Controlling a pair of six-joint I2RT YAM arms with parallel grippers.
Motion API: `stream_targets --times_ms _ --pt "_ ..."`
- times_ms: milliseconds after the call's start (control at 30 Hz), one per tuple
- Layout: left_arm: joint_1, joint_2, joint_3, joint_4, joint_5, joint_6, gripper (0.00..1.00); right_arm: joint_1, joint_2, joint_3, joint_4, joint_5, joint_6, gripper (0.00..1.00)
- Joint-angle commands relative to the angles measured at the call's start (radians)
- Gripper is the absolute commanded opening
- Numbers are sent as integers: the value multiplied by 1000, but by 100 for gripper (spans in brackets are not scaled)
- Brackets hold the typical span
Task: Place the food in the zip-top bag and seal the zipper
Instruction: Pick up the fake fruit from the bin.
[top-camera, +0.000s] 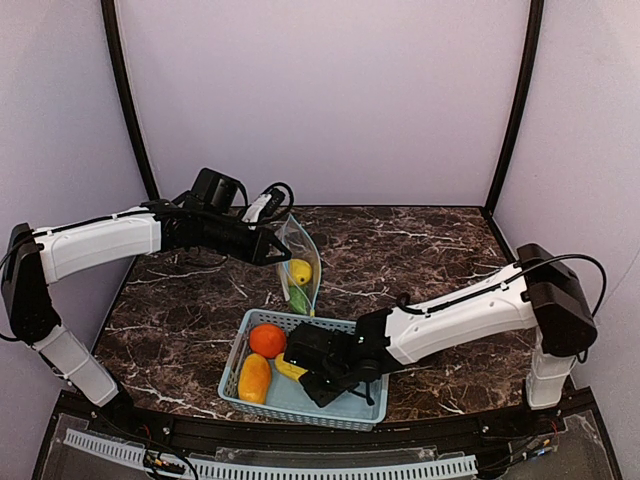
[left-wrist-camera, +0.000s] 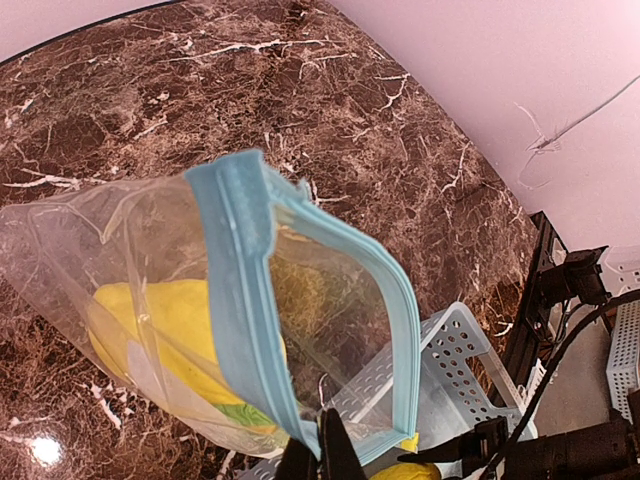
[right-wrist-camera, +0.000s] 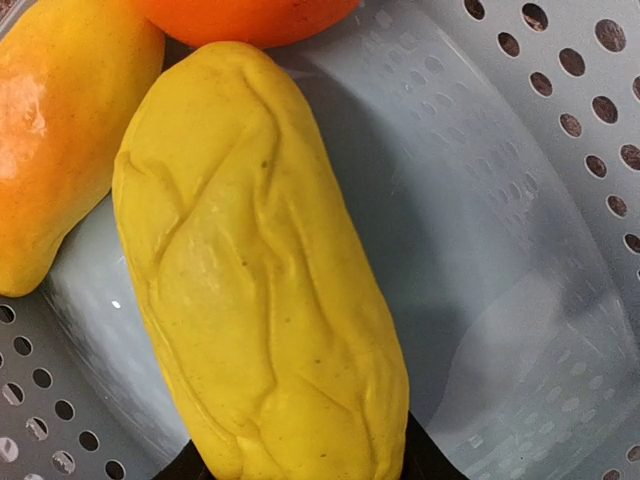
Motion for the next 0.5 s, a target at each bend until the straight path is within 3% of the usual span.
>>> stream_targets --times_ms 0,467 --pt "2 -33 15 1 -5 3 1 -2 -58 -20 16 21 4 40" --pt "2 -43 12 3 -19 6 1 -5 -277 -61 -99 79 44 37"
